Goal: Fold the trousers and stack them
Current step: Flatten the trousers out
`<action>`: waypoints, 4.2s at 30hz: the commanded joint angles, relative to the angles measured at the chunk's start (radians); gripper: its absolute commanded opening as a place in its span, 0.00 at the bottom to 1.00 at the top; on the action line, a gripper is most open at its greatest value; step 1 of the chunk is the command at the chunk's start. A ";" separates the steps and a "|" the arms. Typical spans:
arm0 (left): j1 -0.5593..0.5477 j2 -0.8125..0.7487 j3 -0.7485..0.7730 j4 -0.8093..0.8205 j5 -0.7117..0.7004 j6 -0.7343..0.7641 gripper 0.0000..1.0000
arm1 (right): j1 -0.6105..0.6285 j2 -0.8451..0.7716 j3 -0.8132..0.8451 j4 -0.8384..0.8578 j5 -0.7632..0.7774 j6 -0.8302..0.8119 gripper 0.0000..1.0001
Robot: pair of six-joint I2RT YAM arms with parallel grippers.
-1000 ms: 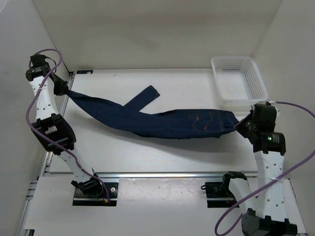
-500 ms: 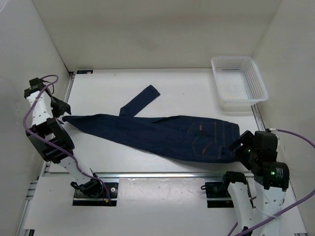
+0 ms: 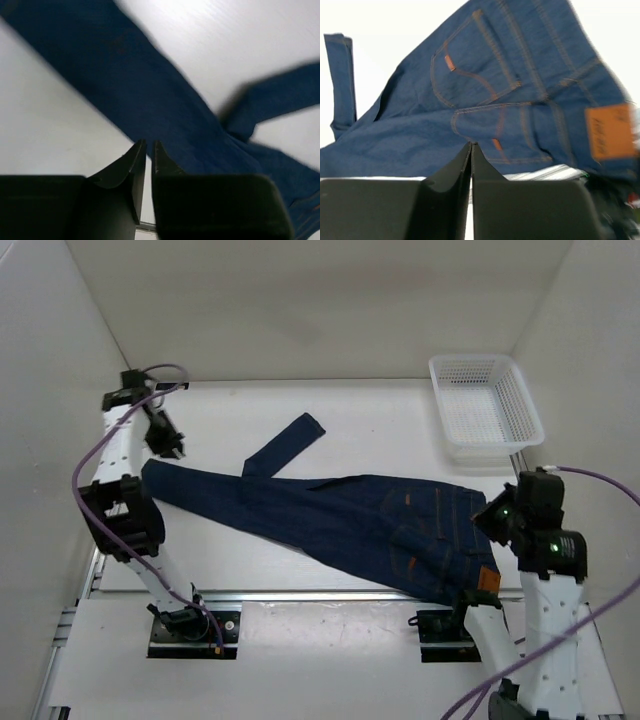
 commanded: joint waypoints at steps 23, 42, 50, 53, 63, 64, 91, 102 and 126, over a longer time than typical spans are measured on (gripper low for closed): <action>-0.649 0.723 0.713 -0.081 -0.222 -0.022 1.00 | -0.093 0.755 -0.139 0.540 0.104 0.057 0.78; -0.603 0.662 0.722 -0.046 -0.104 -0.003 0.10 | -0.102 1.082 -0.055 0.624 0.167 0.157 0.00; -0.471 0.452 0.751 -0.018 0.028 -0.032 0.10 | -0.111 0.858 -0.076 0.614 0.262 0.128 0.00; -0.400 0.399 0.734 0.047 0.228 -0.074 0.10 | -0.131 0.777 -0.087 0.614 0.279 0.128 0.00; -0.307 0.498 0.821 0.112 0.289 -0.178 0.20 | -0.168 0.698 -0.131 0.620 0.314 0.108 0.03; -0.307 0.540 0.849 0.121 0.331 -0.178 0.42 | -0.168 0.750 -0.109 0.620 0.266 0.108 0.13; -0.402 0.622 0.680 0.032 0.082 -0.048 1.00 | 0.032 0.878 -0.044 0.686 -0.031 -0.087 0.90; -0.475 0.774 0.760 0.032 0.008 -0.083 0.93 | 0.032 0.960 -0.074 0.716 -0.031 -0.059 0.83; -0.466 0.639 0.977 -0.222 -0.104 -0.017 1.00 | 0.022 0.991 -0.141 0.715 -0.005 -0.010 0.46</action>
